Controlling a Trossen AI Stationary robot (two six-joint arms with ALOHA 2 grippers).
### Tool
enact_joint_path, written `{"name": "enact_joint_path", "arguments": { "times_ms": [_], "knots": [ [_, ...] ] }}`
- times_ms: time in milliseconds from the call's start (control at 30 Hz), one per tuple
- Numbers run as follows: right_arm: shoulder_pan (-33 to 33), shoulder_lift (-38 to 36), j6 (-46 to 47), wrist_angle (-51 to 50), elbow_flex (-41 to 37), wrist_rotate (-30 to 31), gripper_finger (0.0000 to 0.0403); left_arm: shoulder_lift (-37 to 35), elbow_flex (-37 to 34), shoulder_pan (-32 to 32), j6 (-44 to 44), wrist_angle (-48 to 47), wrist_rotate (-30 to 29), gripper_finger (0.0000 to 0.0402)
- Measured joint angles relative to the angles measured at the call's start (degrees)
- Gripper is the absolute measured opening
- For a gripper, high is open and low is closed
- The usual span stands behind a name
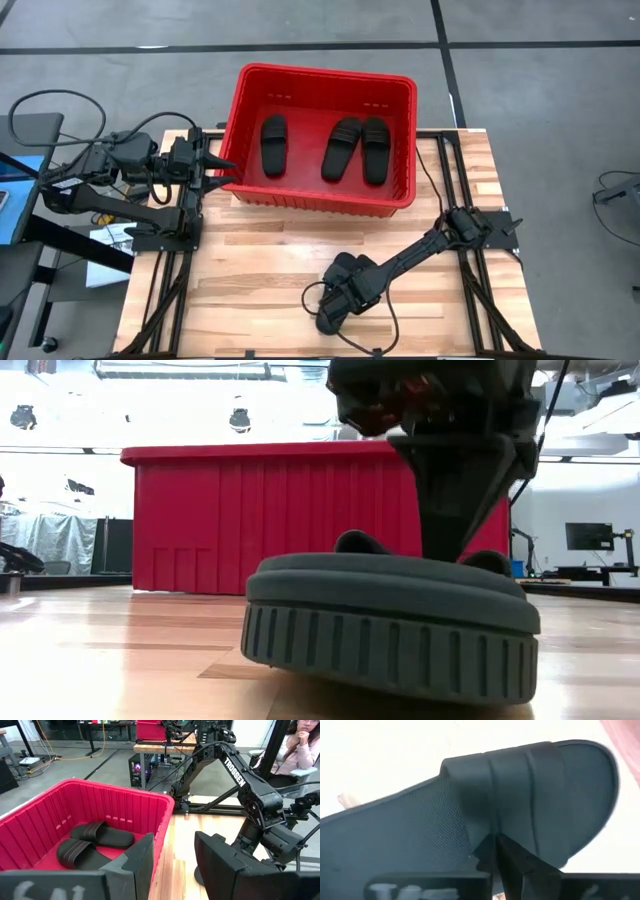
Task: Pick and place slides into bin
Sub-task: Put the black slide into the red bin
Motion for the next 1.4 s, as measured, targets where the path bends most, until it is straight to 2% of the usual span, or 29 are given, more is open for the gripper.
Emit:
{"name": "enact_joint_path", "arguments": {
  "times_ms": [233,467,567,767,1033,1233,1400],
  "knots": [
    [0.86,0.02,0.9,-7.99,5.78,1.1,0.0005,0.0,0.01,0.0,-0.04,-0.05,-0.02,0.0132],
    [2.42,0.04,0.53,-11.17,10.06,-3.27,0.0015,0.0,0.01,0.01,-0.22,-0.52,-0.02,0.0132],
    [3.53,0.02,0.58,-11.88,11.99,-3.87,0.0038,-0.02,0.0,0.02,-0.22,-0.75,-0.02,0.0132],
    [5.06,0.19,3.92,-12.28,12.42,-4.23,0.0108,0.0,0.01,0.0,-0.2,-0.83,-0.02,0.0132],
    [4.84,4.62,11.04,-12.93,11.9,-2.96,0.0193,-0.01,0.01,0.01,-0.17,-0.81,-0.02,0.0132],
    [3.65,5.15,18.47,-17.23,11.94,2.38,0.0203,0.0,0.0,0.0,-0.38,-0.8,-0.02,0.0132],
    [2.83,5.18,18.06,-17.97,11.94,3.51,0.0188,0.0,0.01,0.01,-0.95,-0.79,-0.02,0.0132]
  ]
}}
